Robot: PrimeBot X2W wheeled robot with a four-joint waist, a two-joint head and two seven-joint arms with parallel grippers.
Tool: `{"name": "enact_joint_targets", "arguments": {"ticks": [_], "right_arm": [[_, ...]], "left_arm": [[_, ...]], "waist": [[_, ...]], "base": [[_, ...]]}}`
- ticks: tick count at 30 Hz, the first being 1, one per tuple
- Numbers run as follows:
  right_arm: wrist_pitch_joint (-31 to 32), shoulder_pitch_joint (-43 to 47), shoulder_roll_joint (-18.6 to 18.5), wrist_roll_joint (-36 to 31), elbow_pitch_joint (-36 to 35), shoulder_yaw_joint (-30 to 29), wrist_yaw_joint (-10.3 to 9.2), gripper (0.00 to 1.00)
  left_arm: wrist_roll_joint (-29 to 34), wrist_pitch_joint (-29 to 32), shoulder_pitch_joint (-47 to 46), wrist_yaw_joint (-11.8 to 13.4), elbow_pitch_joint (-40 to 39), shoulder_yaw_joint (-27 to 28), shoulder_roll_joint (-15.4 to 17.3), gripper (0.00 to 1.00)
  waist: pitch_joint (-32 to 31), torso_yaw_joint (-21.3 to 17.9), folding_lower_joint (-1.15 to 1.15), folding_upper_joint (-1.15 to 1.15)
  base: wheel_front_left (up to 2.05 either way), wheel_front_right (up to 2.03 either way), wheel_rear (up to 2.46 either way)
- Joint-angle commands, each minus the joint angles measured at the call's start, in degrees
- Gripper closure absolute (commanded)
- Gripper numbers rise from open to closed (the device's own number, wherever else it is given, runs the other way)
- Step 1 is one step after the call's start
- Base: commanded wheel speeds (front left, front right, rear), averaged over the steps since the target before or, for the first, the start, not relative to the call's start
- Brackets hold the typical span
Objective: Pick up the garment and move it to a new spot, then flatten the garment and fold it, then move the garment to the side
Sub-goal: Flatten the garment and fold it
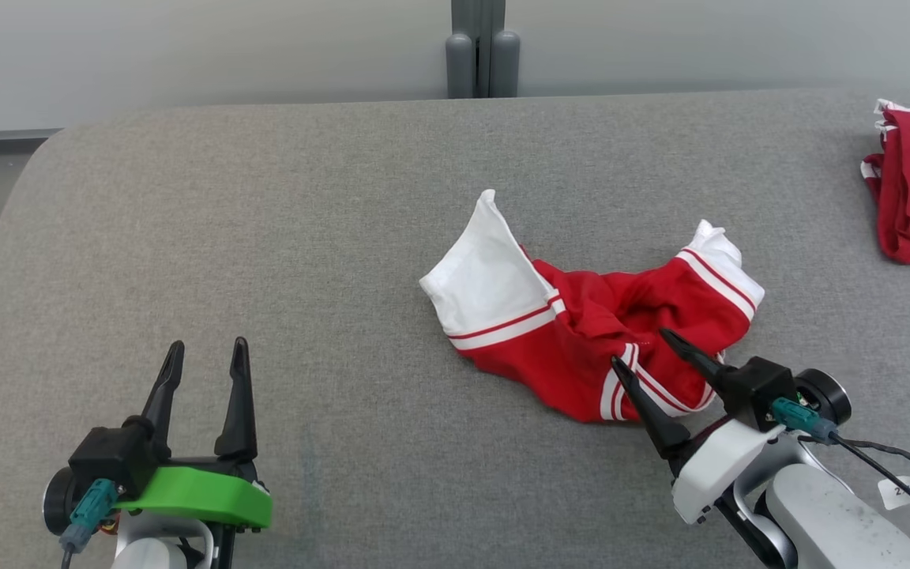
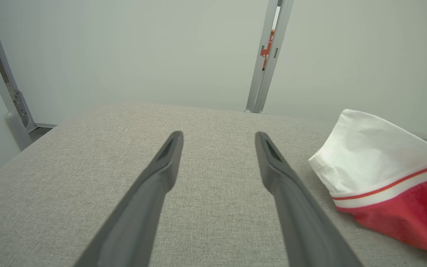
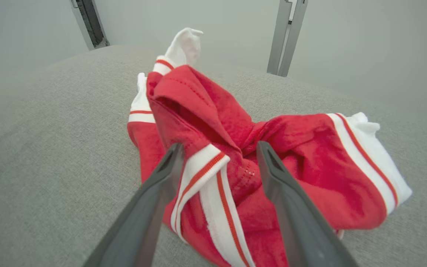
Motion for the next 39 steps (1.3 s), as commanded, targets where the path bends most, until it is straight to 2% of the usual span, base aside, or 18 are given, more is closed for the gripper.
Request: {"name": "enact_joint_targets", "arguments": {"ticks": [1, 9, 18, 19, 20, 32, 39], "right_arm": [[-0.1, 0.9, 0.1, -0.5, -1.4, -0.5, -0.06, 0.00], [-0.1, 0.8, 0.2, -0.9, -6.1, -1.8, -0.06, 0.00], [0.8, -5.2, 1.3, -0.2, 0.7, 1.7, -0.06, 0.00], [1.2, -6.0, 1.6, 0.0, 1.7, 2.1, -0.06, 0.56], [1.6, -6.9, 1.7, 0.3, 2.9, 2.4, -0.06, 1.00], [1.4, -18.0, 0.4, 0.3, 8.2, 2.0, -0.06, 1.00], [2.3, -29.0, 2.4, -0.8, 15.2, 1.6, -0.06, 1.00]], "left_arm": [[0.0, -0.2, 0.6, -0.1, 0.0, 0.0, 0.4, 0.00], [0.0, -0.2, 0.7, -0.1, 0.0, -0.7, 0.2, 0.00], [-0.5, -0.2, -0.3, -0.1, 0.0, -1.3, 0.1, 0.00], [-0.6, -0.2, -0.4, -0.1, 0.1, -1.3, 0.0, 0.00], [-0.6, -0.2, -0.5, -0.1, 0.1, -1.4, 0.0, 0.00], [-0.5, -0.2, -0.7, -0.1, 0.2, -1.4, -0.4, 0.00], [-0.8, -0.2, -2.0, -0.1, 0.1, -2.4, -0.6, 0.00]], "waist": [[-0.4, -0.5, 0.00, 0.00], [-0.8, -0.4, 0.00, 0.00], [0.3, 1.4, 0.00, 0.00], [0.4, 1.7, 0.00, 0.00], [0.5, 1.9, 0.00, 0.00], [0.5, 4.1, 0.00, 0.00], [1.8, 6.5, 0.00, 0.00]], "base": [[0.00, 0.00, 0.00], [0.00, 0.00, 0.00], [0.00, 0.00, 0.00], [0.00, 0.00, 0.00], [0.00, 0.00, 0.00], [0.00, 0.00, 0.00], [0.00, 0.00, 0.00]]}}
